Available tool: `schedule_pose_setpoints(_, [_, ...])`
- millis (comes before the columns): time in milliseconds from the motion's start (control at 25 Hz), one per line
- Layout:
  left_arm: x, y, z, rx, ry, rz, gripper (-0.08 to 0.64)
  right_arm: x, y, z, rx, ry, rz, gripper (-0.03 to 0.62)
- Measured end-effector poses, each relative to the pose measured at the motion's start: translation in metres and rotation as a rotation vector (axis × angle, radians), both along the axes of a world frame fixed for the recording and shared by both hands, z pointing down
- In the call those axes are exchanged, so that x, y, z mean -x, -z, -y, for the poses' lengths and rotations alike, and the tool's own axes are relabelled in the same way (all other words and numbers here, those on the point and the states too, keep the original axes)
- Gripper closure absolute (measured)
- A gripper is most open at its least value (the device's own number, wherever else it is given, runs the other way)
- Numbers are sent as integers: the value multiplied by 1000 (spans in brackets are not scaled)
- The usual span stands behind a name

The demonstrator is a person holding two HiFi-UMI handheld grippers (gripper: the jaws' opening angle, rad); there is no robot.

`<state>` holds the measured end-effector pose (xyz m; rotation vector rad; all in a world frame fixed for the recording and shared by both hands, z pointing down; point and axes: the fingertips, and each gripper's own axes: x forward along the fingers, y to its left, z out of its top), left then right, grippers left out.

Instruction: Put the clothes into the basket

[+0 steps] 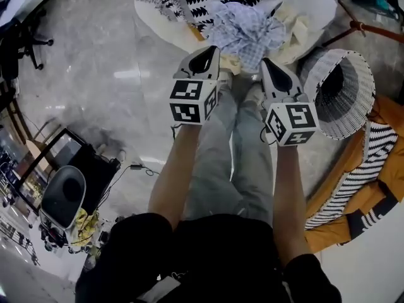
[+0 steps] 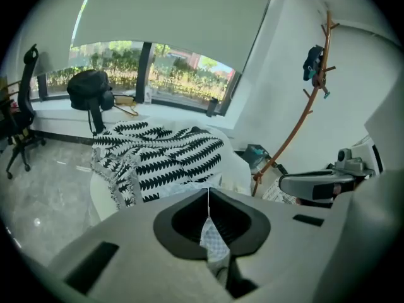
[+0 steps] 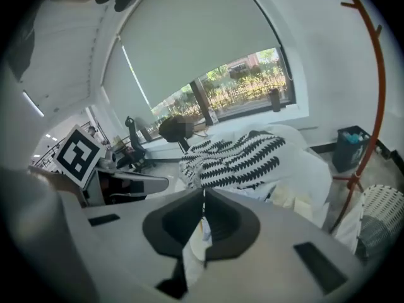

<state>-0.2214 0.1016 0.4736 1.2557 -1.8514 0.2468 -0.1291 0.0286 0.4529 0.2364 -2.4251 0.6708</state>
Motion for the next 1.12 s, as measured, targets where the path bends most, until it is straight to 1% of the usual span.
schedule_pose_setpoints(80, [5,-29,3,10,-12,-13,551,9,-28,-5,-9,34,-36,580])
schedule_pose_setpoints(240, [15,-78,-1,32,-44,-24,549,26,-77,-17,-23,90,-78,578])
schedule_pose_setpoints(360, [24,-110,-10,52,-35,-59,549,39,-108,-21,-22,135,-115,566])
schedule_pose_setpoints(400, [27,-121,-12,55,-29,-78,549,44,-118,-22,-23,154,-133,519])
schedule_pose_setpoints(440, [28,-131,-15,58,-24,-97,549,48,-128,-24,-25,174,-152,451])
schedule_pose_setpoints(480, [29,-141,-18,60,-21,-115,548,51,-136,-26,-30,194,-171,429])
schedule_pose_setpoints(520, [30,-151,-21,62,-18,-131,544,55,-145,-27,-39,211,-188,423])
schedule_pose_setpoints(560, [32,-162,-23,66,-14,-147,518,58,-153,-28,-53,226,-203,418])
schedule_pose_setpoints(600, [33,-173,-25,73,-9,-164,457,62,-161,-28,-71,238,-218,414])
schedule_pose_setpoints(640, [34,-184,-26,81,-4,-179,419,66,-169,-26,-95,249,-234,401])
schedule_pose_setpoints(680, [36,-195,-26,90,-1,-191,414,71,-177,-22,-129,259,-253,386])
schedule_pose_setpoints(760, [38,-212,-25,97,-2,-205,402,77,-191,-12,-230,290,-298,363])
schedule_pose_setpoints(880, [41,-238,-24,92,8,-229,391,86,-207,-6,-387,385,-349,353])
schedule_pose_setpoints(1000, [47,-268,-28,102,51,-262,366,98,-222,-7,-513,483,-375,338])
schedule_pose_setpoints(1080, [49,-285,-30,101,83,-285,360,104,-232,-5,-585,511,-396,317])
schedule_pose_setpoints(1120, [48,-293,-30,98,92,-298,356,105,-238,-4,-606,522,-408,310])
